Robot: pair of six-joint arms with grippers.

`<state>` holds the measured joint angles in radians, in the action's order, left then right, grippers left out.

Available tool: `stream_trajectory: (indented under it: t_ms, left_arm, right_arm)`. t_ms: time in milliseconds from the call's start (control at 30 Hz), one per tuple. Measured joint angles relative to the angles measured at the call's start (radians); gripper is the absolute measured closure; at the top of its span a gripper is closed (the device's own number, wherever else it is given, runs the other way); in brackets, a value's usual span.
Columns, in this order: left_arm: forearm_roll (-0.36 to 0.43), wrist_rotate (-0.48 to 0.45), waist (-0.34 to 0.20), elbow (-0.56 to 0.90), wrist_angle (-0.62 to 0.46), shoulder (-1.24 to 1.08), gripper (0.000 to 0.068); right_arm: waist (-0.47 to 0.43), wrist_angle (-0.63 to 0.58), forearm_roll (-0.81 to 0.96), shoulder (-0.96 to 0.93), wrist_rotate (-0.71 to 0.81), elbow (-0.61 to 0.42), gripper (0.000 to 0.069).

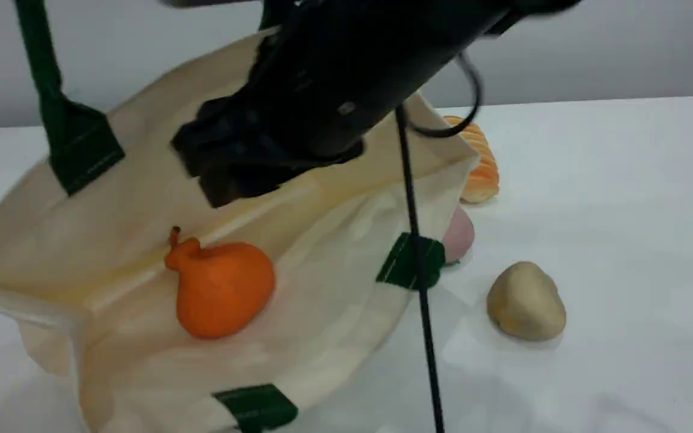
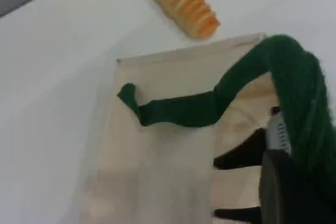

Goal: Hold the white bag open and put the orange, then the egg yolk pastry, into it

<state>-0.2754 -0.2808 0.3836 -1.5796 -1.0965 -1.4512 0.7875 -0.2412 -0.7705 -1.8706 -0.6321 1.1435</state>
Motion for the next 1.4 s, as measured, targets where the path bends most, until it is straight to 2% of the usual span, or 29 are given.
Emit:
stream_trajectory:
  t_ms: [100, 300, 467, 700, 833, 1067, 1400]
  left_arm:
    - [0.024, 0.008, 0.000, 0.000, 0.002, 0.000, 0.0614]
    - [0.023, 0.008, 0.000, 0.000, 0.004, 0.000, 0.0614]
    - [0.025, 0.008, -0.001, 0.000, 0.004, 0.000, 0.0614]
    - [0.040, 0.008, -0.001, 0.000, 0.002, 0.000, 0.0614]
    - [0.040, 0.008, -0.001, 0.000, 0.002, -0.001, 0.0614]
    - [0.040, 0.008, -0.001, 0.000, 0.001, -0.001, 0.0614]
    - [0.040, 0.008, -0.001, 0.000, 0.001, -0.001, 0.0614]
  right_arm:
    - [-0.059, -0.130, 0.018, 0.027, 0.008, 0.000, 0.0274]
    - [-0.165, -0.366, 0.115, 0.054, 0.092, -0.001, 0.0274]
    - [-0.201, -0.452, 0.242, 0.057, 0.213, -0.036, 0.0274]
    - [-0.219, -0.332, 0.470, 0.057, 0.419, -0.137, 0.0278]
    - [-0.221, -0.279, 0.597, 0.056, 0.537, -0.153, 0.0278]
    - [-0.221, -0.249, 0.744, 0.056, 0.643, -0.153, 0.0279]
    - [-0.221, -0.255, 0.857, 0.004, 0.744, -0.153, 0.0279]
